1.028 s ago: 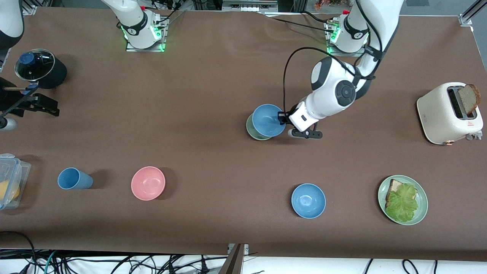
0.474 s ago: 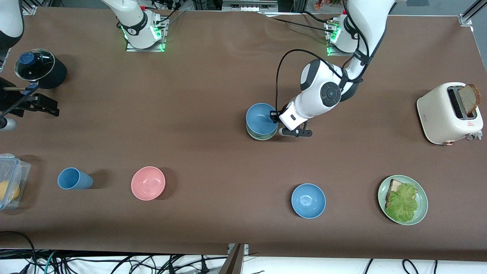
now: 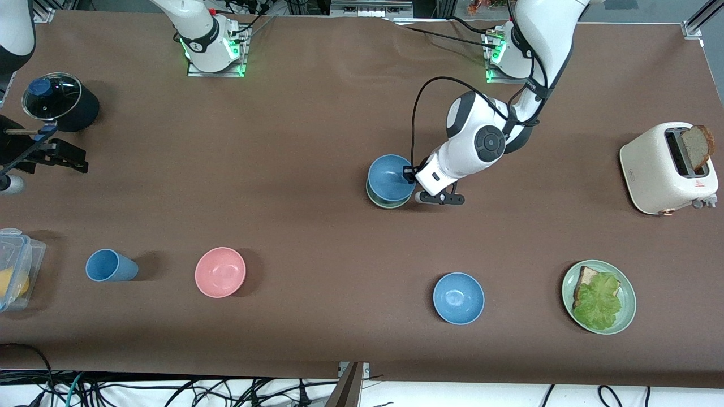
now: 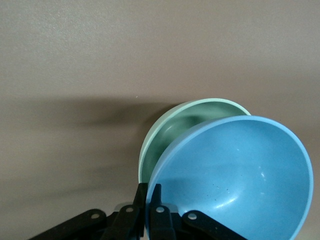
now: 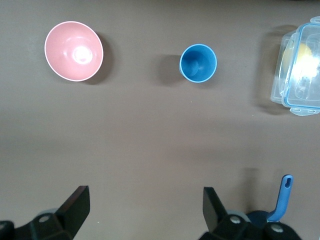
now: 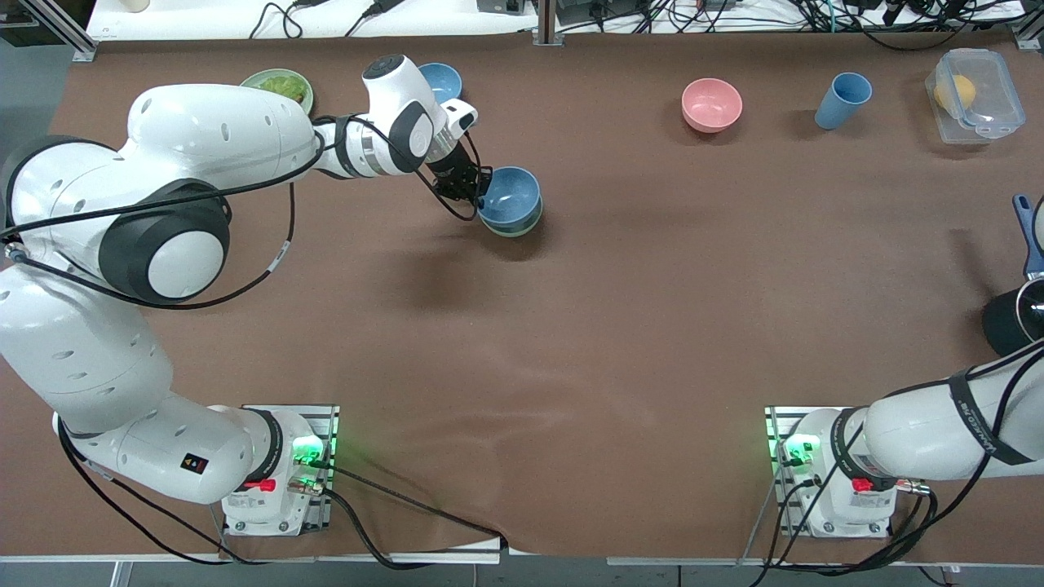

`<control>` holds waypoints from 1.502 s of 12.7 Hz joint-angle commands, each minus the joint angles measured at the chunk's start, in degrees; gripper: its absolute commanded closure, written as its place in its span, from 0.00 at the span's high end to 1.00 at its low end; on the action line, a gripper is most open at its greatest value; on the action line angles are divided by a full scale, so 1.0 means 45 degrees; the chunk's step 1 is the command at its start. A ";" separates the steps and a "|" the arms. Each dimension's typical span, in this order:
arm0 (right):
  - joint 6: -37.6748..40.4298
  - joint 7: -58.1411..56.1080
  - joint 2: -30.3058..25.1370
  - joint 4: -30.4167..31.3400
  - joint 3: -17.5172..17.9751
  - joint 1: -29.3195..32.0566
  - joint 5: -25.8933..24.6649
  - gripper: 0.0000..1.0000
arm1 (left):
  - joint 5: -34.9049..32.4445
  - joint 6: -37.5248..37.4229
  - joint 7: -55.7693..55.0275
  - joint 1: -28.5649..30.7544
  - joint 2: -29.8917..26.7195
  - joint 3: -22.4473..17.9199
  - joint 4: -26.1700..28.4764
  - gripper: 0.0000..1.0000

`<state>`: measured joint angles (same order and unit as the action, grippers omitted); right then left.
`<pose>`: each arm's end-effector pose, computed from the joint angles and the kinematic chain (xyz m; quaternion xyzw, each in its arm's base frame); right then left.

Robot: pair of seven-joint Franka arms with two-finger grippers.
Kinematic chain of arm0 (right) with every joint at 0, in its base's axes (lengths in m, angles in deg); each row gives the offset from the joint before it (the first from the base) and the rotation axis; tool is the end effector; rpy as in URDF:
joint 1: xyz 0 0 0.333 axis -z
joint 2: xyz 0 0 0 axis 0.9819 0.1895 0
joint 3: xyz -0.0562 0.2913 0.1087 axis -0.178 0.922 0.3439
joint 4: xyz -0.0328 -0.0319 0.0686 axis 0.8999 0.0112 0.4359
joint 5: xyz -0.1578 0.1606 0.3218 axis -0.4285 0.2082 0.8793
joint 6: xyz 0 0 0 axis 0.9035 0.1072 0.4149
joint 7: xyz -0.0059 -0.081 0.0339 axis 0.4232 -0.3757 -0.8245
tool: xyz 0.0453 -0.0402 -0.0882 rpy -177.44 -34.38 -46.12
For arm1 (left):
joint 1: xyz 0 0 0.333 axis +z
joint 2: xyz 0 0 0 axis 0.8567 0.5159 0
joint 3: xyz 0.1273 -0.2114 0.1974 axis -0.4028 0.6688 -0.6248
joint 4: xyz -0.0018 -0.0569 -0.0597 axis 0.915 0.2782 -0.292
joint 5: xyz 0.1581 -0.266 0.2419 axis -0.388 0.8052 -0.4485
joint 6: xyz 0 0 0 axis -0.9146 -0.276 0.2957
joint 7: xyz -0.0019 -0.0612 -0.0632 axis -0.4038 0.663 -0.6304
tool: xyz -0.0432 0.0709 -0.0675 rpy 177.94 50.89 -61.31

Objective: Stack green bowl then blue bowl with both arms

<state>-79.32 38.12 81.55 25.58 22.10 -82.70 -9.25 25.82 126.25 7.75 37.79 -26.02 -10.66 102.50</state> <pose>0.6135 -0.0213 0.5811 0.9983 0.0306 -0.0284 0.0395 0.5107 -0.3226 0.2352 0.9823 0.0149 -0.0822 0.1674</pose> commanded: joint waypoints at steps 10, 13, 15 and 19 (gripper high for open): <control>0.0030 0.0084 -0.0093 0.0016 0.0103 0.0141 -0.0135 1.00 | -0.0305 -0.0032 -0.0068 0.0362 -0.1168 -0.0597 0.0073 1.00; 0.0050 0.0103 -0.0093 0.0016 0.0103 0.0141 -0.0115 1.00 | -0.0305 0.0007 0.0049 0.1319 -0.2748 -0.0579 0.0989 1.00; 0.0069 0.0123 -0.0093 0.0035 0.0084 0.0141 -0.0115 1.00 | -0.0325 -0.0071 0.0088 0.1846 -0.3571 -0.0579 0.1267 1.00; 0.0069 0.0162 -0.0093 0.0035 0.0083 0.0160 0.0099 1.00 | -0.3418 -0.5524 0.0010 0.2825 -0.5388 -0.1591 -0.0328 1.00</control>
<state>-79.32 38.26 81.56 25.58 22.05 -82.60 -9.22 17.26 111.43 7.95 49.63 -46.26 -16.00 104.30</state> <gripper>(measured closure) 0.000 0.000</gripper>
